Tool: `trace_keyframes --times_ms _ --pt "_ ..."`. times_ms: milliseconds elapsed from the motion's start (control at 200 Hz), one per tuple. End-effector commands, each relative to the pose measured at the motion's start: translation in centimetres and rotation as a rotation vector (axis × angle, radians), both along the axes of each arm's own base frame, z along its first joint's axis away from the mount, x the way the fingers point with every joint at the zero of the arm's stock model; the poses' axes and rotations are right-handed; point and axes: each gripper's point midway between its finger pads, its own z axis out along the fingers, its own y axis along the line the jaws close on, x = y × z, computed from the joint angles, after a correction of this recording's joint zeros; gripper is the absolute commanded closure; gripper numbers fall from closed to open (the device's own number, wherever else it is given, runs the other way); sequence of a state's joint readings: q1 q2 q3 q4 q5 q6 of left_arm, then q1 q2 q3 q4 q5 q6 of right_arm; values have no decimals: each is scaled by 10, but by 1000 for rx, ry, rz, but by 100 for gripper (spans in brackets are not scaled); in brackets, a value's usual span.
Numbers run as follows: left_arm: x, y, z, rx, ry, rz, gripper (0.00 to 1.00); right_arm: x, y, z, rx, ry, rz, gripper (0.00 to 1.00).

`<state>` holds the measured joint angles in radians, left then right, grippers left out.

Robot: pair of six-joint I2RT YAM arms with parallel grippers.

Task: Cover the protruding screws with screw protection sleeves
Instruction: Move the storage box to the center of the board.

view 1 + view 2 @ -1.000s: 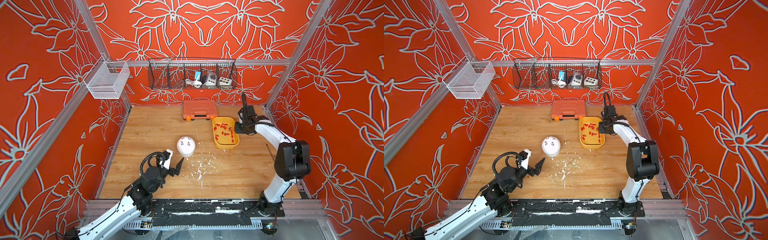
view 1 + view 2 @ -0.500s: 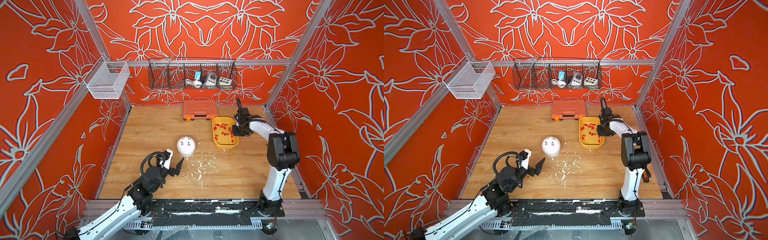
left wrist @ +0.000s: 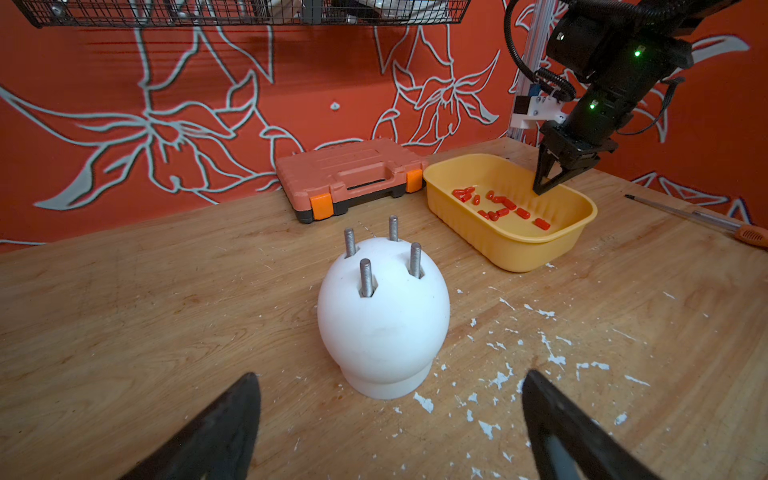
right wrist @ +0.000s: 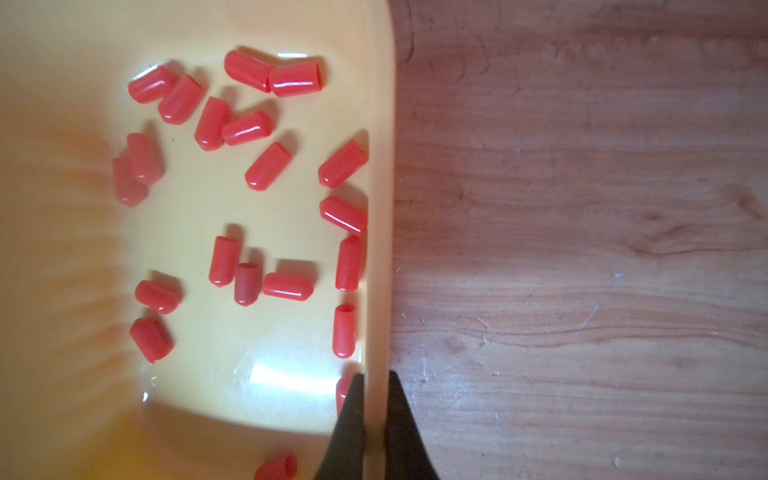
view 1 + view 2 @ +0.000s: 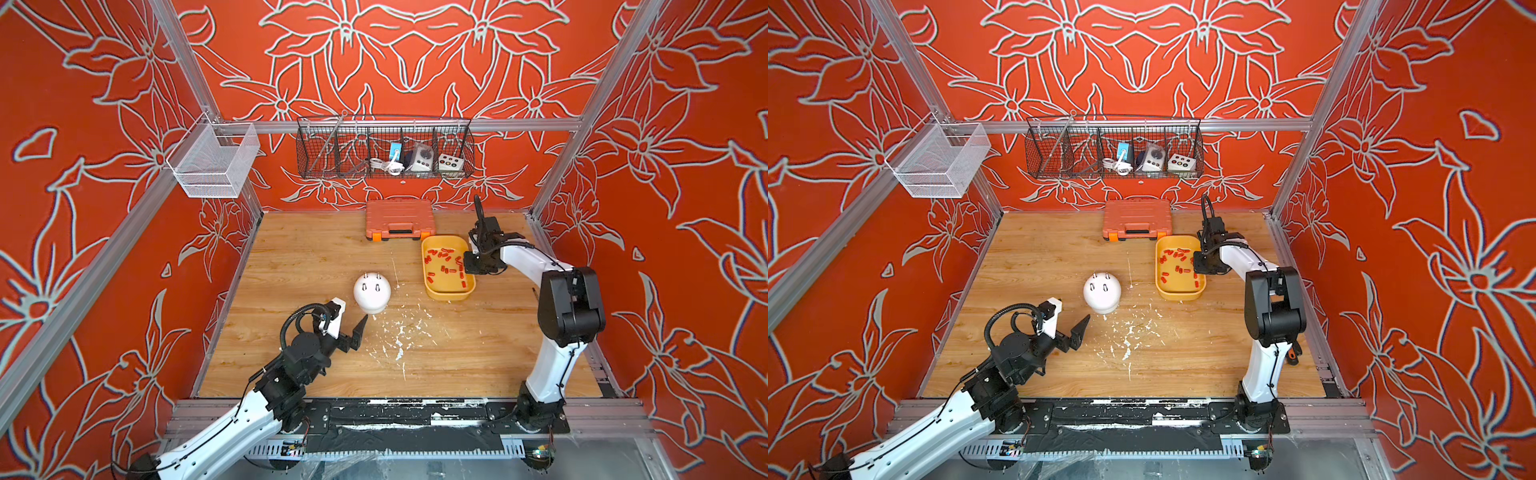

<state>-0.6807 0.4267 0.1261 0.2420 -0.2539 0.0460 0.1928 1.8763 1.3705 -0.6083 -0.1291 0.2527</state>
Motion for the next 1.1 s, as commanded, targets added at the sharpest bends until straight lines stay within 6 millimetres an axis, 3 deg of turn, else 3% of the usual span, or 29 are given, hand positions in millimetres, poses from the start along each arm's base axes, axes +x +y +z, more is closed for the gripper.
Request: trace_keyframes --times_ms 0,225,460,731,1036,1096 --pt "1 0 7 -7 -29 5 5 -18 12 9 30 1 5 100" --pt "1 0 7 -7 -29 7 5 -52 24 -2 59 31 -30 100" --pt "2 -1 6 -6 -28 5 5 -72 31 -5 58 28 -58 100" --pt "2 -1 5 -1 -28 4 5 -74 47 -7 68 13 -25 100" --pt "2 -1 6 -1 -31 3 5 -70 52 -11 38 20 -3 100" --pt "2 -1 6 -1 -32 1 5 -71 52 -10 36 21 -9 93"
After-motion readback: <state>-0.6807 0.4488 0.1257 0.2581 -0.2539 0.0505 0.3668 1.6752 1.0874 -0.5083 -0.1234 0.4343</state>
